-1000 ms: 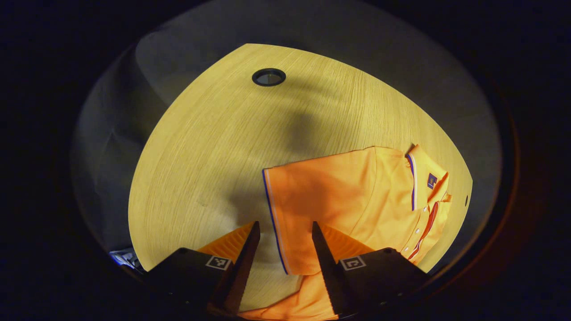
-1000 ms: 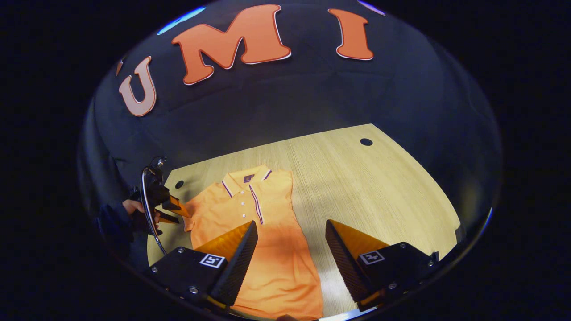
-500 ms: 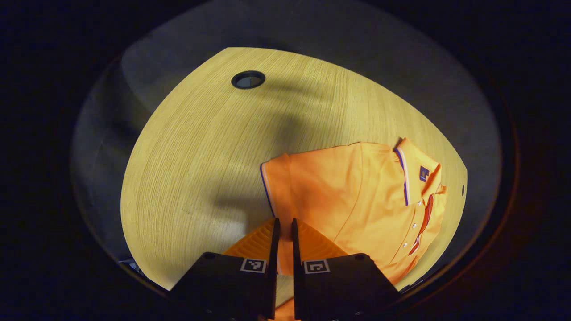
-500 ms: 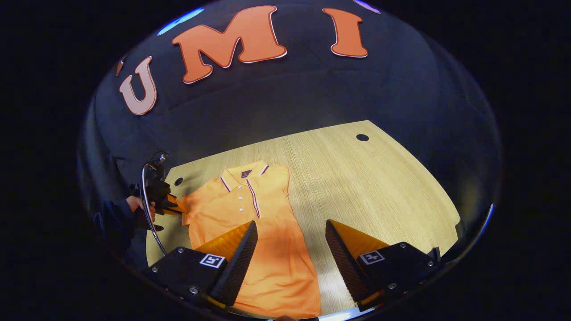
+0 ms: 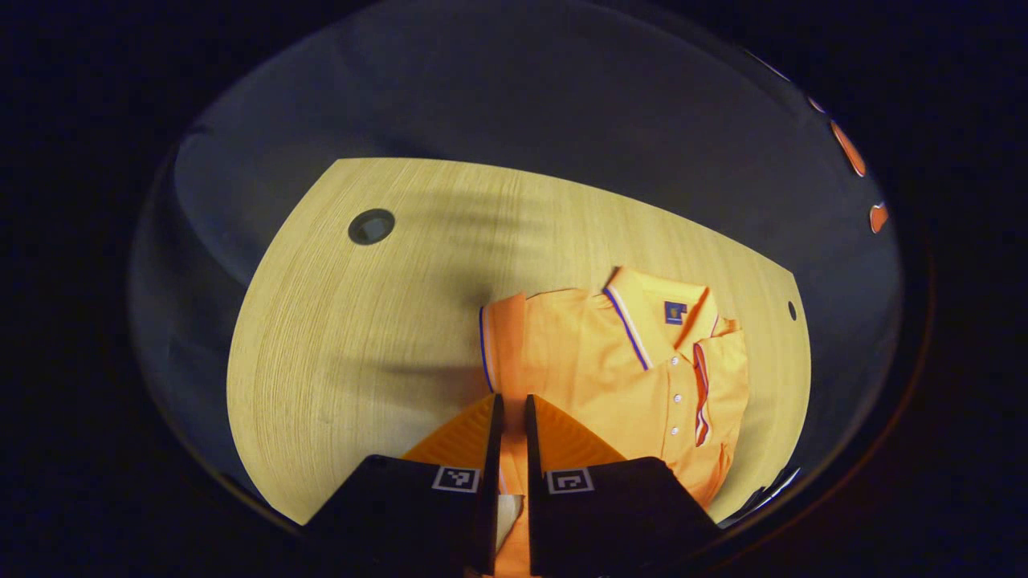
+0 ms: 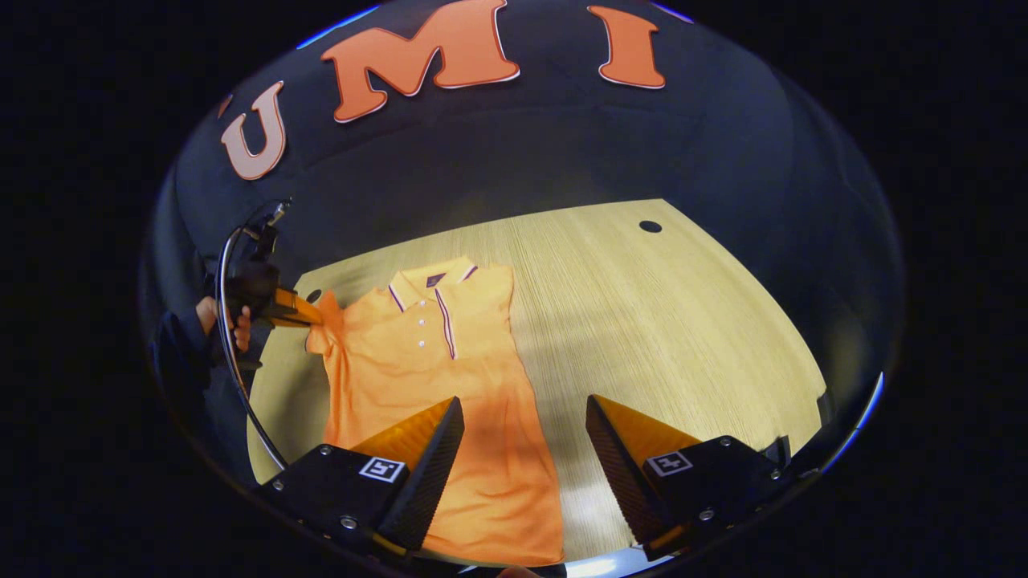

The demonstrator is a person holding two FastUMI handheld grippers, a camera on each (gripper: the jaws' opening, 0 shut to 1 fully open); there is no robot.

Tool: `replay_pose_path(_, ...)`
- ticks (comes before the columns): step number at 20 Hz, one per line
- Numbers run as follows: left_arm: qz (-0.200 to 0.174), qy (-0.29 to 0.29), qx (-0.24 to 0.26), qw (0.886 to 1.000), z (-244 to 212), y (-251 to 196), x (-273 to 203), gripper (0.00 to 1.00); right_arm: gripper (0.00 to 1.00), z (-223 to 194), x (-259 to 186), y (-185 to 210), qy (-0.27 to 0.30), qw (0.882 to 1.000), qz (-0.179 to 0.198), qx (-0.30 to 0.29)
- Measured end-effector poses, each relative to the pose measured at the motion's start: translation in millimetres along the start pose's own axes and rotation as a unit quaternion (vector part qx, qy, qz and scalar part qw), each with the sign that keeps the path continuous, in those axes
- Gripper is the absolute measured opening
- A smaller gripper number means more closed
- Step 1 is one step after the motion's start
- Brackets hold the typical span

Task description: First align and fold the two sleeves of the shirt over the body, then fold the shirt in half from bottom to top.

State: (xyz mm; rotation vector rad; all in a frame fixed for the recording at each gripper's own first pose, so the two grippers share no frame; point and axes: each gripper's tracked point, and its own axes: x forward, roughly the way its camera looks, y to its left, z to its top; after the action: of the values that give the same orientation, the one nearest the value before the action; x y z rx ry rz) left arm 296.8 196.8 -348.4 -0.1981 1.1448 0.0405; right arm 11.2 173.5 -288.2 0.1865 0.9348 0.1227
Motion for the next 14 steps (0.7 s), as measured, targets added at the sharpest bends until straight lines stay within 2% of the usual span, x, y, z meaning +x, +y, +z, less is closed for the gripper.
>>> replay_pose_path(4,-0.010,-0.003,0.033,0.999,4.8,-29.9,-3.3,0.16,0.93,-18.0,-0.4,-6.1,0.015,1.000,-0.002,-0.002)
replay_pose_path(14,-0.047,0.026,0.062,0.997,-13.0,-98.5,23.8,0.16,0.93,-39.4,-4.4,-22.1,0.033,0.999,-0.007,0.008)
